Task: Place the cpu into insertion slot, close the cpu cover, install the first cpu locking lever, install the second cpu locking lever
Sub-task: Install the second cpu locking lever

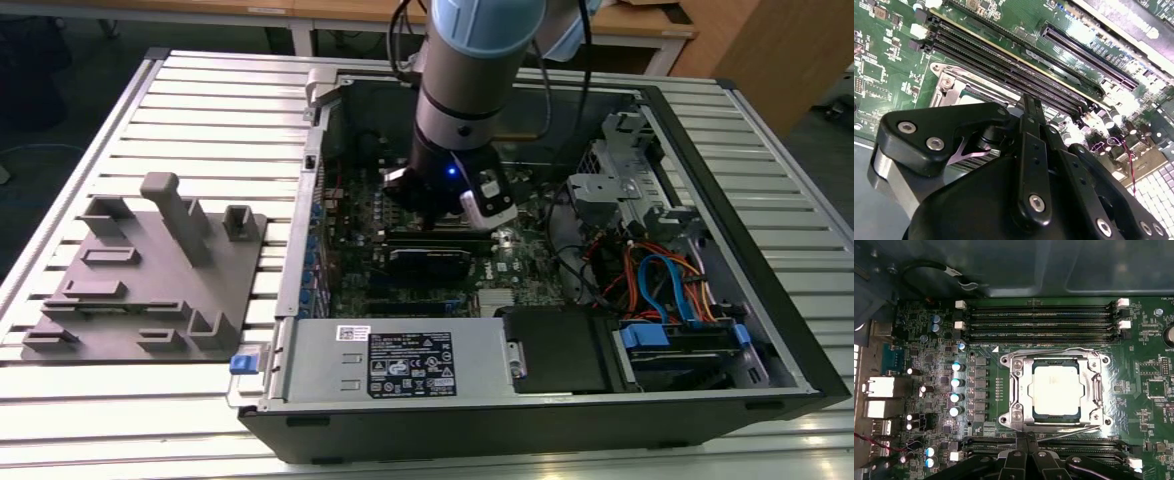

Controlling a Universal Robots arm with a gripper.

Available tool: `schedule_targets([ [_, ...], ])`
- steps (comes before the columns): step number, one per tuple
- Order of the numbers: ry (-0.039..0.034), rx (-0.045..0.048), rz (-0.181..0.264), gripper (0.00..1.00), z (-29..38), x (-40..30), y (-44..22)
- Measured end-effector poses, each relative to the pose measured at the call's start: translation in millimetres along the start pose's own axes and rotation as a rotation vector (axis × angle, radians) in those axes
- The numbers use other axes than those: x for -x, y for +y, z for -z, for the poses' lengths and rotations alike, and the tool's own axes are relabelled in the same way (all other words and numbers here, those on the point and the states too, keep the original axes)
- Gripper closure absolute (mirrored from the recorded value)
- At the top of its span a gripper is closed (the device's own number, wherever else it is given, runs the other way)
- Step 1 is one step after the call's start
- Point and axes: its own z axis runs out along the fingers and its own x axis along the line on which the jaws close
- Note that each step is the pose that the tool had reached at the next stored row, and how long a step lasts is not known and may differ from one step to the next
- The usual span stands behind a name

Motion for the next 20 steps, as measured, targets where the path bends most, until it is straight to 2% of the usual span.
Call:
schedule_targets([
  [4,-0.0047,0.0,0.001,0.9,-0.5,-1.1,-0.3],
  [16,-0.0049,0.0005,0.001,0.9,-0.6,-2.6,-0.5],
  [20,-0.0054,0.005,0.001,0.9,-0.4,-4.1,-2.7],
])
